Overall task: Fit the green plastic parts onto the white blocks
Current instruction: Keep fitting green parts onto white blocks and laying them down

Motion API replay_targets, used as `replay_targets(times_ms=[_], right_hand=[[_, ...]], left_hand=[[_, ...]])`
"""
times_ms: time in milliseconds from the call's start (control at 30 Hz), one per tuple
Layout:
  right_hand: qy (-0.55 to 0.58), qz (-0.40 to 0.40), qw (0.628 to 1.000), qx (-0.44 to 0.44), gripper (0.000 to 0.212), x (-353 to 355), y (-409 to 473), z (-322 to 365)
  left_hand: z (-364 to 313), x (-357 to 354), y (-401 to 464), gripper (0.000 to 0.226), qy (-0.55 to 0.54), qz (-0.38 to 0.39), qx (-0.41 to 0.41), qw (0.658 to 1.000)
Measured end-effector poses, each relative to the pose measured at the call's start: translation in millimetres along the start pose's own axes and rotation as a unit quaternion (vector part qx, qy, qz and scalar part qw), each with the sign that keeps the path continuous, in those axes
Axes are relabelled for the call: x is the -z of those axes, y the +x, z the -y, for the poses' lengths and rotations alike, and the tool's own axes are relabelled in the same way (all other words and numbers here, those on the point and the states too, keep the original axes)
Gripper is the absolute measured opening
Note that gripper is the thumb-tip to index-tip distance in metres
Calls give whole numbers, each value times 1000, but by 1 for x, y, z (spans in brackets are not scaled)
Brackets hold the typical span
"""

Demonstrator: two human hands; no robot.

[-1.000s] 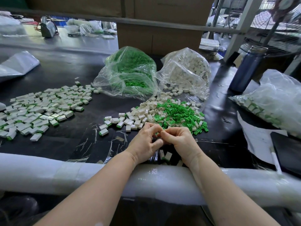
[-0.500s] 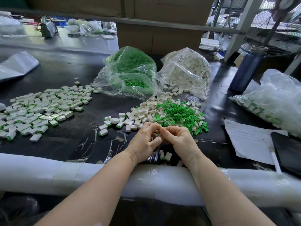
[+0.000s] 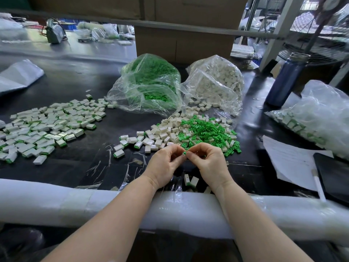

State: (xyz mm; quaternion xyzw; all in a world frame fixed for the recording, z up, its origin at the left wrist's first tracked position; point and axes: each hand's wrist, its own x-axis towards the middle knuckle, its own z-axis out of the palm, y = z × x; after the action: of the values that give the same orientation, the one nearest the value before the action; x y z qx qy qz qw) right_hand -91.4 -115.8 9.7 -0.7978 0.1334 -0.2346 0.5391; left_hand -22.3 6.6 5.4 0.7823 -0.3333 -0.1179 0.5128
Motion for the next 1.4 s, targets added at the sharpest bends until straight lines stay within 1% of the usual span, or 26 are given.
replay_targets(times_ms=[133, 233, 300, 367, 467, 600, 667, 700, 767, 867, 967, 1067, 1133, 1200, 1300, 1400], right_hand=[[-58, 2, 998, -11, 7, -2, 1, -2], [-47, 11, 999, -14, 7, -2, 1, -1], [-48, 3, 999, -6, 9, -1, 0, 0], [-43, -19, 999, 0, 14, 0, 0, 1], [-37, -51, 998, -5, 16, 2, -1, 2], [-50, -81, 995, -16, 8, 3, 0, -1], [-53, -99, 993, -27, 6, 4, 1, -3], [-54, -106, 992, -32, 6, 4, 2, -3], [-57, -114, 991, -38, 7, 4, 3, -5], [-83, -117, 989, -36, 9, 4, 3, -5], [-132, -103, 986, -17, 8, 3, 2, -6], [-176, -63, 982, 14, 5, 0, 1, -6], [-205, -33, 978, 34, 11, -1, 0, -6], [-237, -3, 970, 47, 18, -3, 0, -6], [-285, 46, 956, 55, 28, -6, 0, -7], [-318, 74, 943, 57, 31, -8, 0, -7]], left_hand=[[-1, 0, -1, 12, -11, 0, 9, 1000], [0, 0, -1, 12, -15, -8, 16, 1000], [0, 0, 0, 13, -13, -29, 15, 999], [1, 1, 0, 15, -8, -75, 16, 997], [2, 3, 1, 20, -28, -177, 28, 983], [6, 11, 4, 17, -32, -333, 53, 941], [9, 15, 6, 19, -16, -387, 72, 919], [9, 16, 7, 21, -13, -402, 77, 912], [10, 17, 7, 28, -7, -405, 96, 909], [12, 18, 7, 37, 11, -387, 144, 911], [12, 18, 7, 38, 52, -364, 175, 914], [12, 17, 5, 40, 88, -336, 173, 922], [12, 17, 5, 38, 93, -333, 168, 923], [11, 16, 4, 32, 100, -338, 153, 923], [11, 13, 3, 28, 154, -334, 136, 920], [14, 11, 3, 26, 192, -317, 143, 918]])
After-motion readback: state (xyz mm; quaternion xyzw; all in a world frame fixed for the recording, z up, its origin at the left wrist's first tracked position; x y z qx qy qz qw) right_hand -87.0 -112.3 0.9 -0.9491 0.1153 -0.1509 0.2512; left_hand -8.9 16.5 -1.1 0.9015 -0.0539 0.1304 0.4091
